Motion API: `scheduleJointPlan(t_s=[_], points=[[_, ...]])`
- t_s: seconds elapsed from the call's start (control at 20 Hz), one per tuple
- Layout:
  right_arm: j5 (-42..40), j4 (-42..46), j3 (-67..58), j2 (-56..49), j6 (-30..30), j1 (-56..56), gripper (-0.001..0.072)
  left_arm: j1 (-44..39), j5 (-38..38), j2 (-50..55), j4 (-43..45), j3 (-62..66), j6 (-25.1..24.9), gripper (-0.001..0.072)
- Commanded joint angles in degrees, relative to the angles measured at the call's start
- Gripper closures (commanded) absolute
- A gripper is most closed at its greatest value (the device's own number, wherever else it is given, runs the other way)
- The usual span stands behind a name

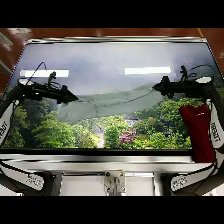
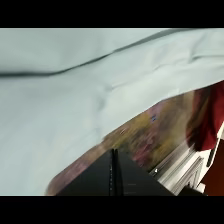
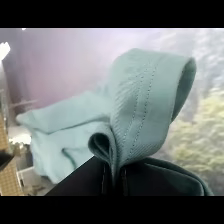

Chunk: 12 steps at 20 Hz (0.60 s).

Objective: Fold the shirts.

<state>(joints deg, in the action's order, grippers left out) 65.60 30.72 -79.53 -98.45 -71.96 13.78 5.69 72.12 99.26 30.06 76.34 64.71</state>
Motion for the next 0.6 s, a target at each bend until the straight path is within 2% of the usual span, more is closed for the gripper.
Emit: scheduleJointPlan(t_s=[0.0,0.3,0.55], points=[[5.97,-0.2,-0.04,7.74,-2.16,0.04,0.0641,-9.88,-10.86,0.24,-8.28,0.02,-2.12,0.0672],[12.81,-0.2,-0.04,19.96,-8.24,0.02,0.064,-29.55,-23.04,2.54,-10.36,0.02,-2.08,0.0672],[15.61,-0.15,-0.04,28.11,-11.06,0.02,0.0641,-41.83,-31.19,6.34,-23.56,0.83,-2.1,0.0672]])
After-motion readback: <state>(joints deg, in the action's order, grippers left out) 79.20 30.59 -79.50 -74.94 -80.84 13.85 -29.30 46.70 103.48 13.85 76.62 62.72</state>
